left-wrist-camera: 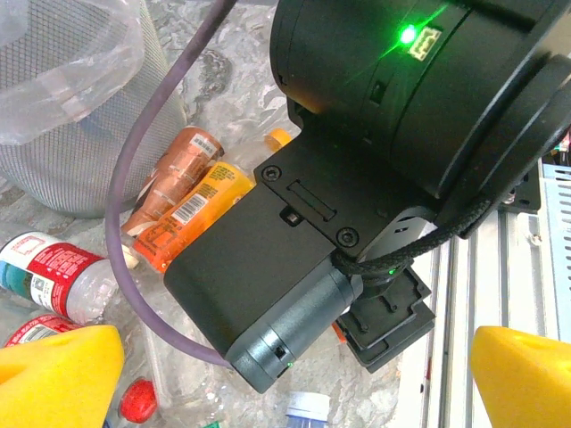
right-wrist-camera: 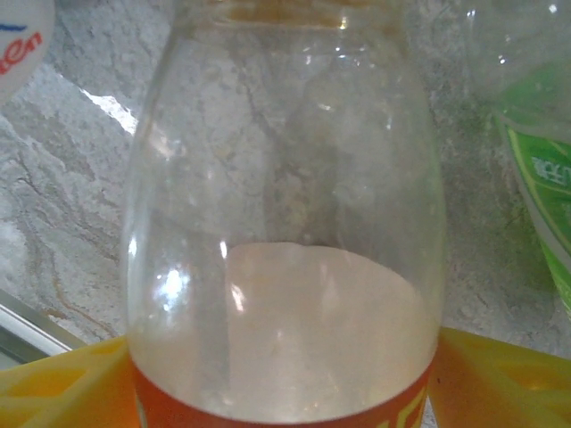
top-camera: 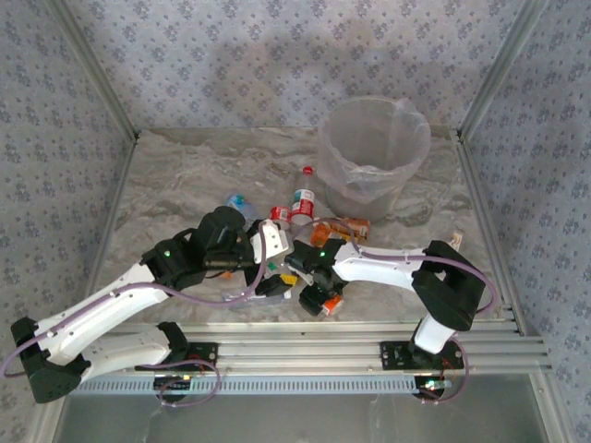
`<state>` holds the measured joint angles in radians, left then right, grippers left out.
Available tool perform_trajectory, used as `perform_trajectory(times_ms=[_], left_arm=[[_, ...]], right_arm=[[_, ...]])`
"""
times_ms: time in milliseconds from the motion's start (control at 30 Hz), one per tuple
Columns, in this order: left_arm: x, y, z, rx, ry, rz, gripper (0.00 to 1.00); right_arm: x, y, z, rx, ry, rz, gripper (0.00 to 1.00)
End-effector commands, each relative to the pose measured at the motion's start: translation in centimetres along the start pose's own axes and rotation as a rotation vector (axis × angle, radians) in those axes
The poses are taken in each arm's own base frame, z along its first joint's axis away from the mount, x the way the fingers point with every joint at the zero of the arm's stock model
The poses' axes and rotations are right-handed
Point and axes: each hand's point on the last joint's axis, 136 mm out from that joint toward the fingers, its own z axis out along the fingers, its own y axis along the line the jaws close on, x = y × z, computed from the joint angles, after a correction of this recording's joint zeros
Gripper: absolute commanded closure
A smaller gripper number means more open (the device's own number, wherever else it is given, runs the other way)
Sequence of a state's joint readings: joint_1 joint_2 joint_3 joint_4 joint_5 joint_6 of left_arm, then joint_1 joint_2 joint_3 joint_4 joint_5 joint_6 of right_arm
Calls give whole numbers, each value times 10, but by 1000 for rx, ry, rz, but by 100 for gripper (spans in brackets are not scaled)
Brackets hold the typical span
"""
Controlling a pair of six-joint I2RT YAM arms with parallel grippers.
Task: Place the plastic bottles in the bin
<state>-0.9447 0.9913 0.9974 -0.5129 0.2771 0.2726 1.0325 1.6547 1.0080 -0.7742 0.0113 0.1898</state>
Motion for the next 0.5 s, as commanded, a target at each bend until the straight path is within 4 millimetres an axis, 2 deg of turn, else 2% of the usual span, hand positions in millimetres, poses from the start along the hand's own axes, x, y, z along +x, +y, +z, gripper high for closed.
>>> perform_trajectory(times_ms=[0, 200, 333, 467], left_arm=[[-5, -3, 3, 17, -24, 10, 0], [-5, -1, 2, -1, -28, 10, 0], [-6, 1, 0, -12, -35, 12, 0], [-7, 3, -1, -28, -40, 11, 0]], right_arm=[[8, 3, 5, -9, 27, -18, 24], [10, 6, -3, -34, 5, -10, 28], [13, 7, -15, -60, -32, 12, 32], [7, 7, -31, -87, -118, 48, 35]])
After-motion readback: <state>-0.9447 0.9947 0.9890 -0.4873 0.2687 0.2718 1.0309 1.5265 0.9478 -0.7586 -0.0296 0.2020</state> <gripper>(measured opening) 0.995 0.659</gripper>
